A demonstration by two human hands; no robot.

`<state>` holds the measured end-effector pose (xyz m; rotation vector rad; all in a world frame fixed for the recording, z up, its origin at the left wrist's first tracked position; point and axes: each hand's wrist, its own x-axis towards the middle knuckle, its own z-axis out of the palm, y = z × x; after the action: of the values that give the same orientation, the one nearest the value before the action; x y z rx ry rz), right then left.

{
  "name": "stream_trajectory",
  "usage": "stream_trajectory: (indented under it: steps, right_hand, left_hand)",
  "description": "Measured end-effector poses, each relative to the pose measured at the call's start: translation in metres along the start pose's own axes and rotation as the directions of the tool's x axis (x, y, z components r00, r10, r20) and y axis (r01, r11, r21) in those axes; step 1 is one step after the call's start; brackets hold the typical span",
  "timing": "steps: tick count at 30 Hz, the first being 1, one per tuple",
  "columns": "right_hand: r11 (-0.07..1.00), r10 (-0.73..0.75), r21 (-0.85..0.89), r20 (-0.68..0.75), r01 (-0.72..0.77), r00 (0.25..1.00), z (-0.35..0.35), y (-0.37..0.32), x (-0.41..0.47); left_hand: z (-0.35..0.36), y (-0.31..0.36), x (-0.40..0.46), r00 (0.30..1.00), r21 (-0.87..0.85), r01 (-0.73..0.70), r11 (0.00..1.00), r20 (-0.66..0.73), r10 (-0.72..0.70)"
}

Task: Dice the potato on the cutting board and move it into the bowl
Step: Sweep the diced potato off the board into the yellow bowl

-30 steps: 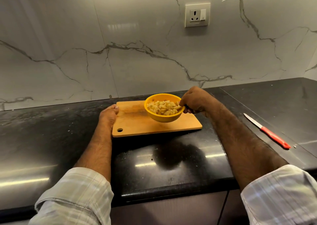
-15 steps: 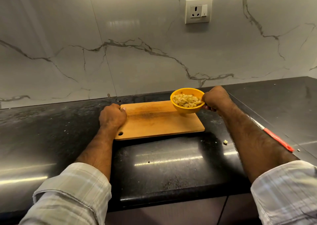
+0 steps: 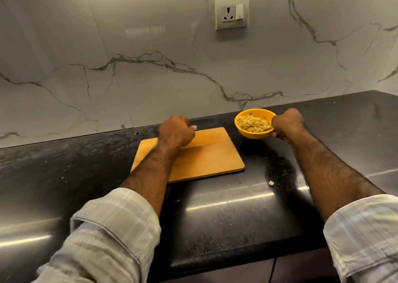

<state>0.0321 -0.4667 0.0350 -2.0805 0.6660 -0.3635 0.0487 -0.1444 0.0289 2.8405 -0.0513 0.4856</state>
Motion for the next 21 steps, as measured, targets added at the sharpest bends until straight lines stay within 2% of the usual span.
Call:
stream_trajectory:
  steps: [5,10,12,15,16,18,19,21]
  right_hand:
    - [1.000,0.008,-0.006,0.012,-0.007,1.000,-0.008,0.017,0.025]
    - [1.000,0.030,0.004,0.062,-0.030,0.998,-0.008,0.019,0.049]
    - [0.986,-0.057,-0.156,0.033,0.061,0.998,-0.016,0.017,0.045]
    - [0.855,-0.275,-0.457,-0.001,0.244,0.961,-0.026,0.019,0.028]
    - [0.824,-0.316,-0.474,0.068,0.309,0.946,-0.029,0.019,0.018]
    - [0.818,-0.280,-0.402,0.348,0.412,0.895,-0.034,0.020,-0.008]
    - [0.820,-0.213,-0.374,0.504,0.434,0.837,-0.036,0.022,-0.022]
    - [0.799,-0.113,-0.364,0.691,0.479,0.714,-0.043,0.026,-0.051]
  left_hand:
    - [0.035,0.081,0.008,0.990,-0.054,-0.128,0.990,0.059,0.131]
    - [0.053,0.117,0.014,0.979,-0.119,-0.202,0.972,0.006,0.204]
    - [0.057,0.118,0.014,0.977,-0.152,-0.211,0.966,-0.014,0.212]
    - [0.061,0.113,0.007,0.975,-0.171,-0.220,0.960,-0.030,0.218]
    - [0.062,0.111,0.003,0.975,-0.172,-0.221,0.960,-0.031,0.219]
    - [0.063,0.107,-0.006,0.972,-0.179,-0.233,0.956,-0.025,0.232]
    - [0.063,0.106,-0.011,0.969,-0.191,-0.246,0.950,-0.021,0.247]
    - [0.060,0.106,-0.027,0.958,-0.215,-0.281,0.935,-0.013,0.285]
